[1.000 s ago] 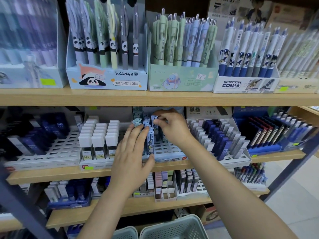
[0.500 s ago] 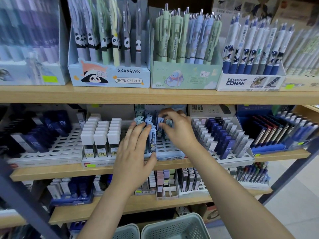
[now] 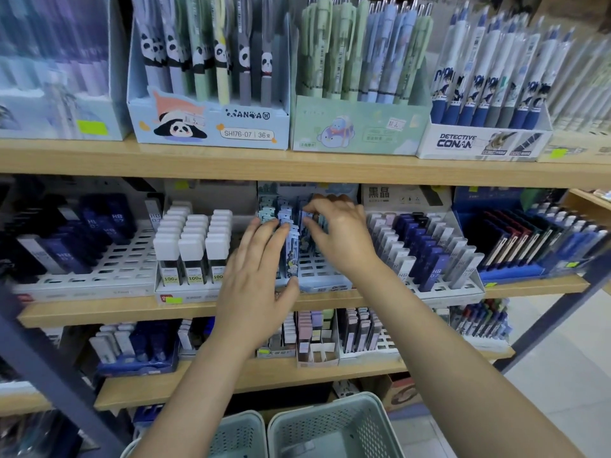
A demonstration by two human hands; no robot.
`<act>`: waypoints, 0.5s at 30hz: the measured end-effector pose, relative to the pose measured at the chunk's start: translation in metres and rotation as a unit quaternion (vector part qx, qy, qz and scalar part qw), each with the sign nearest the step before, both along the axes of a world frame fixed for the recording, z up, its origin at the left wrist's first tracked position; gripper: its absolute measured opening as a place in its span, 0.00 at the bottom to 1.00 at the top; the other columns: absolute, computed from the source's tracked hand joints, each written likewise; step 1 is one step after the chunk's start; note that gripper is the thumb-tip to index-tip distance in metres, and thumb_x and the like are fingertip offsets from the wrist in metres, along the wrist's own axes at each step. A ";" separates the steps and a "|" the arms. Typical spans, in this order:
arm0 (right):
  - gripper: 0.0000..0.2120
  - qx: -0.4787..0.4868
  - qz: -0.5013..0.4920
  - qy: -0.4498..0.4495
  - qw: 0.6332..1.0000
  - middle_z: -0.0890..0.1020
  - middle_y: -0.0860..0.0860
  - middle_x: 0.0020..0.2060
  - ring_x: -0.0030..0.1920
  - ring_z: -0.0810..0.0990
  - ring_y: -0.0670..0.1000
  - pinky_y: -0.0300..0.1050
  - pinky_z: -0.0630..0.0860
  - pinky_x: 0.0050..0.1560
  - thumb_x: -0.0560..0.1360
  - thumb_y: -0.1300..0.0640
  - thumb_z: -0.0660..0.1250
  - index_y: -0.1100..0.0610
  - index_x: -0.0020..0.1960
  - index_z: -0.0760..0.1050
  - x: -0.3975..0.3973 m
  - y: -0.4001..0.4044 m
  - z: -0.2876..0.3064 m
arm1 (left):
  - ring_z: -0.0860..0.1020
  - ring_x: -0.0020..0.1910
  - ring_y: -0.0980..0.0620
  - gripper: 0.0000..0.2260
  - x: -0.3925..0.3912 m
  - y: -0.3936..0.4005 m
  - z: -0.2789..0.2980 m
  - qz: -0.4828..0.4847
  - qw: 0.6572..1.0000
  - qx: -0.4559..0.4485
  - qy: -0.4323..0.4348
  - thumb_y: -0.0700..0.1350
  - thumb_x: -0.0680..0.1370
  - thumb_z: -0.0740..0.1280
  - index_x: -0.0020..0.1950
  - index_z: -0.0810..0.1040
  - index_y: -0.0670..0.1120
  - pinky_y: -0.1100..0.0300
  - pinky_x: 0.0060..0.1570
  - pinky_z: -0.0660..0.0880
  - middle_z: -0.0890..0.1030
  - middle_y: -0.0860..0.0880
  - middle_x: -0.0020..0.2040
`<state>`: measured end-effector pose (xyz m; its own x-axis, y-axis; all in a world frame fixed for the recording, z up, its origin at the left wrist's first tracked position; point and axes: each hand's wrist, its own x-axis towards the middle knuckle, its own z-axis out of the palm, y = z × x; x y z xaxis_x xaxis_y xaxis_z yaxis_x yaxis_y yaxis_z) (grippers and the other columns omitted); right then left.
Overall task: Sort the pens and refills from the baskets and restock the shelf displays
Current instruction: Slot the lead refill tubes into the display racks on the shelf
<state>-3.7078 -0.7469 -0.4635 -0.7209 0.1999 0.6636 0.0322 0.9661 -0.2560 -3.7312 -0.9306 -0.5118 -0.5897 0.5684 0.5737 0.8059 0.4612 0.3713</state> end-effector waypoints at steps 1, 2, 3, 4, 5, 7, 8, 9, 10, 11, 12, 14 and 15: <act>0.07 0.002 0.000 -0.001 1.000 0.83 0.55 0.45 0.52 0.78 0.60 0.54 0.67 0.51 0.78 0.56 0.69 0.56 0.54 0.80 0.001 0.000 0.000 | 0.49 0.81 0.50 0.33 0.000 0.000 0.000 0.001 1.000 0.000 0.002 0.48 0.79 0.67 0.81 0.57 0.48 0.50 0.78 0.52 0.57 0.52 0.80; 0.07 0.001 0.000 -0.002 1.000 0.83 0.56 0.46 0.52 0.78 0.61 0.54 0.67 0.51 0.78 0.56 0.69 0.56 0.54 0.80 0.001 0.000 0.000 | 0.49 0.81 0.50 0.33 0.000 0.001 0.000 0.004 1.000 0.002 0.004 0.48 0.79 0.67 0.81 0.57 0.48 0.50 0.77 0.52 0.57 0.51 0.80; 0.07 -0.001 -0.001 -0.002 1.000 0.83 0.57 0.46 0.52 0.78 0.62 0.54 0.67 0.52 0.78 0.56 0.69 0.56 0.55 0.81 0.000 0.000 0.001 | 0.49 0.81 0.50 0.33 -0.001 0.002 -0.001 0.006 1.000 0.003 0.006 0.48 0.78 0.67 0.81 0.57 0.48 0.50 0.77 0.52 0.57 0.51 0.80; 0.08 -0.005 -0.002 -0.003 1.000 0.83 0.57 0.46 0.52 0.78 0.62 0.54 0.66 0.52 0.78 0.56 0.69 0.56 0.55 0.81 -0.001 -0.001 0.002 | 0.50 0.81 0.50 0.33 -0.001 0.002 -0.001 0.007 1.000 0.004 0.006 0.48 0.78 0.67 0.81 0.58 0.48 0.50 0.77 0.53 0.57 0.51 0.80; 0.08 -0.012 -0.003 -0.006 1.000 0.82 0.58 0.47 0.53 0.77 0.63 0.54 0.66 0.53 0.78 0.55 0.69 0.56 0.56 0.81 -0.001 -0.001 0.003 | 0.50 0.81 0.50 0.33 -0.001 0.003 -0.001 0.006 1.000 0.005 0.005 0.48 0.78 0.67 0.80 0.58 0.48 0.49 0.77 0.53 0.57 0.51 0.80; 0.12 -0.023 -0.003 -0.027 0.999 0.82 0.57 0.51 0.56 0.76 0.62 0.53 0.66 0.56 0.79 0.53 0.68 0.53 0.60 0.81 0.003 -0.002 0.004 | 0.50 0.81 0.49 0.33 -0.003 0.002 -0.001 0.003 1.000 0.003 0.006 0.49 0.78 0.67 0.81 0.57 0.48 0.47 0.77 0.55 0.57 0.51 0.80; 0.14 -0.019 0.002 -0.036 0.999 0.81 0.57 0.53 0.58 0.75 0.61 0.53 0.67 0.57 0.79 0.52 0.68 0.52 0.64 0.79 0.008 -0.002 0.003 | 0.50 0.81 0.50 0.33 -0.003 0.000 0.000 0.000 1.000 0.000 0.009 0.49 0.78 0.67 0.81 0.57 0.48 0.46 0.78 0.55 0.57 0.50 0.80; 0.17 -0.016 0.009 -0.036 0.999 0.79 0.56 0.55 0.59 0.74 0.60 0.54 0.69 0.58 0.79 0.52 0.68 0.52 0.67 0.77 0.015 -0.002 0.001 | 0.49 0.81 0.50 0.34 -0.003 -0.001 0.000 -0.004 1.000 -0.005 0.012 0.49 0.79 0.67 0.81 0.57 0.47 0.45 0.78 0.56 0.57 0.50 0.81; 0.19 -0.022 0.015 -0.026 0.999 0.78 0.55 0.57 0.60 0.73 0.58 0.55 0.70 0.59 0.79 0.52 0.67 0.52 0.70 0.74 0.025 -0.004 -0.002 | 0.48 0.81 0.50 0.34 -0.002 -0.003 0.002 -0.006 1.000 -0.014 0.013 0.50 0.79 0.66 0.82 0.55 0.48 0.44 0.78 0.56 0.55 0.50 0.82; 0.21 -0.038 0.015 -0.014 0.999 0.77 0.55 0.59 0.62 0.72 0.57 0.55 0.70 0.61 0.80 0.52 0.67 0.52 0.72 0.72 0.036 -0.007 -0.006 | 0.46 0.82 0.51 0.35 0.000 -0.004 0.005 -0.004 1.000 -0.024 0.010 0.52 0.80 0.65 0.83 0.52 0.48 0.44 0.78 0.54 0.51 0.50 0.83; 0.22 -0.055 0.009 0.004 0.998 0.75 0.54 0.61 0.63 0.70 0.55 0.52 0.68 0.62 0.80 0.52 0.66 0.53 0.73 0.70 0.048 -0.011 -0.010 | 0.42 0.81 0.53 0.36 0.003 -0.004 0.007 0.002 1.000 -0.030 0.009 0.53 0.81 0.63 0.83 0.48 0.49 0.45 0.79 0.51 0.47 0.51 0.83; 0.21 -0.068 -0.017 0.060 0.996 0.74 0.54 0.62 0.64 0.69 0.53 0.46 0.66 0.63 0.80 0.53 0.66 0.55 0.72 0.69 0.073 -0.020 -0.022 | 0.38 0.81 0.53 0.36 0.015 -0.005 0.008 0.023 0.999 -0.022 0.034 0.53 0.82 0.62 0.83 0.45 0.48 0.49 0.79 0.44 0.41 0.51 0.83; 0.20 -0.076 -0.025 0.086 0.993 0.74 0.54 0.62 0.64 0.70 0.53 0.45 0.66 0.64 0.80 0.55 0.65 0.56 0.70 0.70 0.086 -0.025 -0.030 | 0.42 0.82 0.51 0.34 0.024 -0.007 0.006 0.029 0.998 0.005 0.060 0.51 0.82 0.62 0.83 0.49 0.47 0.50 0.79 0.45 0.44 0.49 0.83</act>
